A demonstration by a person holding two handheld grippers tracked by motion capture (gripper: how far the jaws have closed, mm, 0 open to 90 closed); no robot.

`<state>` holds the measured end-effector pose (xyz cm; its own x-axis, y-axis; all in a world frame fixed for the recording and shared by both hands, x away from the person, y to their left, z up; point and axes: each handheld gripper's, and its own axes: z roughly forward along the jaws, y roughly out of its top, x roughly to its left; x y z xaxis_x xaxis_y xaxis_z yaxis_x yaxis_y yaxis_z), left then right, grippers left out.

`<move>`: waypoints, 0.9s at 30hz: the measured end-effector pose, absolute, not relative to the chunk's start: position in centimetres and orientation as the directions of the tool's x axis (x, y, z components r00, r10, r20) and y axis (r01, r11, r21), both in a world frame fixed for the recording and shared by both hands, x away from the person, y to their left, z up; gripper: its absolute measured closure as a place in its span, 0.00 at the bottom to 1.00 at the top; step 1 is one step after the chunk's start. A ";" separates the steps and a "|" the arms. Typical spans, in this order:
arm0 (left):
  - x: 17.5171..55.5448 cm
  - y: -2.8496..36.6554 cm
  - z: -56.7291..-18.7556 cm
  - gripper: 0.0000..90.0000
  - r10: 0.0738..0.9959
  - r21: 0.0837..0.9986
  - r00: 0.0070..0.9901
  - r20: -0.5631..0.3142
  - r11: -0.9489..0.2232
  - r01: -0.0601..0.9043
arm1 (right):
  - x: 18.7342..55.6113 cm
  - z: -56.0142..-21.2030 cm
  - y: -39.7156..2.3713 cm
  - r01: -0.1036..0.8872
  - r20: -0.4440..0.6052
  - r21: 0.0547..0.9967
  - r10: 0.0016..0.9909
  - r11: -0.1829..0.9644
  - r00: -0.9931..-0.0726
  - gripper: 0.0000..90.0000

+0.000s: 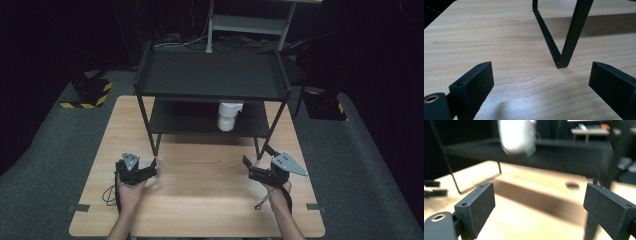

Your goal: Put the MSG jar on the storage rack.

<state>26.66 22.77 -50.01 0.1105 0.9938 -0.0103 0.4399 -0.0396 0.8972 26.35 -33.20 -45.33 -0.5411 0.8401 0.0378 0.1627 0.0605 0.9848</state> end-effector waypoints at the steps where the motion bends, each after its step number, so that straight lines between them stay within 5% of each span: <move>1: 26.7 22.7 -50.0 0.07 0.994 0.897 0.110 -0.009 -0.041 0.441 | 26.3 -46.0 -33.6 0.183 0.049 0.982 0.849 0.057 -0.526 0.11; 10: 26.7 22.6 -49.9 0.07 0.994 0.893 0.106 -0.004 -0.045 0.447 | 27.7 -50.4 -35.3 0.316 0.057 0.943 0.888 0.101 -0.456 0.10; 27: 26.7 22.4 -49.9 0.07 0.993 0.890 0.115 0.011 -0.062 0.452 | 27.4 -50.6 -34.2 0.295 -0.015 0.943 0.908 0.151 -0.418 0.10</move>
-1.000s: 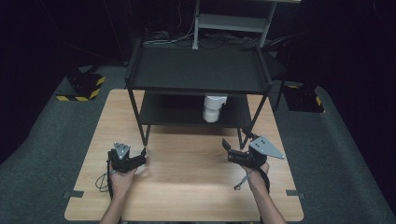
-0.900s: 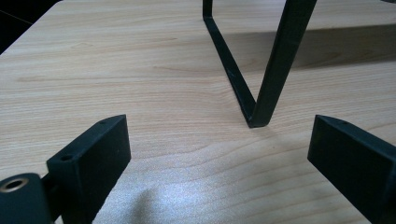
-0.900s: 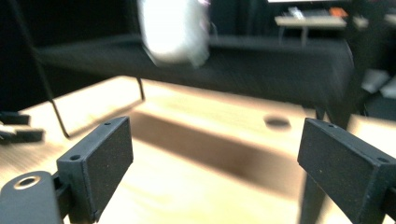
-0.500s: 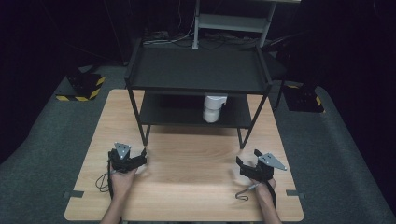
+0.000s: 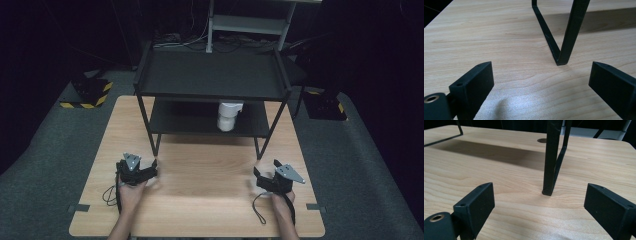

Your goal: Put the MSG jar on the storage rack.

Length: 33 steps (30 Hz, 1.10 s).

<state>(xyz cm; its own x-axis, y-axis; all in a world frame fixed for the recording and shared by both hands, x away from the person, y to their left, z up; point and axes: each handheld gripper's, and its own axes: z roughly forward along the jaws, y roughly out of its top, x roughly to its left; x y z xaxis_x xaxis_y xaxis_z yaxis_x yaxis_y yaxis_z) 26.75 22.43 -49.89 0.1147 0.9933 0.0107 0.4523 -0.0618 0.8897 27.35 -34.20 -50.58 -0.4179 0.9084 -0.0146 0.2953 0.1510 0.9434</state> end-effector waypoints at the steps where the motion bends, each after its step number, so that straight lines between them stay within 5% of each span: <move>1: 26.7 22.4 -49.9 0.07 0.993 0.890 0.115 0.011 -0.062 0.453 | 27.4 -50.6 -34.2 0.295 -0.015 0.943 0.908 0.151 -0.418 0.10; 33: 26.7 22.5 -49.9 0.07 0.992 0.889 0.125 0.014 -0.069 0.452 | 27.3 -50.6 -34.1 0.300 -0.014 0.942 0.910 0.151 -0.415 0.10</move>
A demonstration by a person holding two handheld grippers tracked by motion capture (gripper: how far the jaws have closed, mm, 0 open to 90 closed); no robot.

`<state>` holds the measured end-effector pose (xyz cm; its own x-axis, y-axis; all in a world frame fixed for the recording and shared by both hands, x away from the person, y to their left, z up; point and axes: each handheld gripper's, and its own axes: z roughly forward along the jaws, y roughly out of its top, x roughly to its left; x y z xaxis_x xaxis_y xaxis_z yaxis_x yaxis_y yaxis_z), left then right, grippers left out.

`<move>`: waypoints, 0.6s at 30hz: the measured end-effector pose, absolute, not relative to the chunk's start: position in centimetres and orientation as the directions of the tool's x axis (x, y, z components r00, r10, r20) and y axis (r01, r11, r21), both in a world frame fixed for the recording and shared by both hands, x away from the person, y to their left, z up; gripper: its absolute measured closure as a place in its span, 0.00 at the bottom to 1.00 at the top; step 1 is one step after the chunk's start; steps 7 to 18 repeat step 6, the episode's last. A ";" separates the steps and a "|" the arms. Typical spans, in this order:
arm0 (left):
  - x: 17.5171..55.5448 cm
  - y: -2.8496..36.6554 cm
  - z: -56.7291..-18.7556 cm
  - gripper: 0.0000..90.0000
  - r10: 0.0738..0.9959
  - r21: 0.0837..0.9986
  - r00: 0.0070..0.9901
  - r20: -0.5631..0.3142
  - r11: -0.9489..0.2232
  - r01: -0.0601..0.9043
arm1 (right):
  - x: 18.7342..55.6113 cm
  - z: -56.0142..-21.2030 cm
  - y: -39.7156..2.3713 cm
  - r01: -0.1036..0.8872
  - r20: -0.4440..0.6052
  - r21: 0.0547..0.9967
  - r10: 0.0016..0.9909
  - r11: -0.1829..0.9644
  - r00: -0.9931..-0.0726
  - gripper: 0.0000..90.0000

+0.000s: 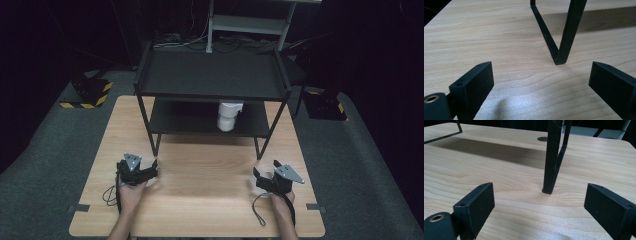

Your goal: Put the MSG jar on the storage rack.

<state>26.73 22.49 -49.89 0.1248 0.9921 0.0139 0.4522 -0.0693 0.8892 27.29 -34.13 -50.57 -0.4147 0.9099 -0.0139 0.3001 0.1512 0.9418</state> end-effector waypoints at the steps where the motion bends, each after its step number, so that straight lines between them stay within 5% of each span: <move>1: 26.7 22.5 -49.9 0.07 0.992 0.889 0.125 0.013 -0.069 0.452 | 27.3 -50.6 -34.2 0.299 -0.009 0.943 0.910 0.145 -0.415 0.10; 18: 26.7 22.5 -49.9 0.07 0.992 0.889 0.128 0.012 -0.069 0.453 | 27.3 -50.6 -34.1 0.302 -0.009 0.942 0.911 0.146 -0.412 0.10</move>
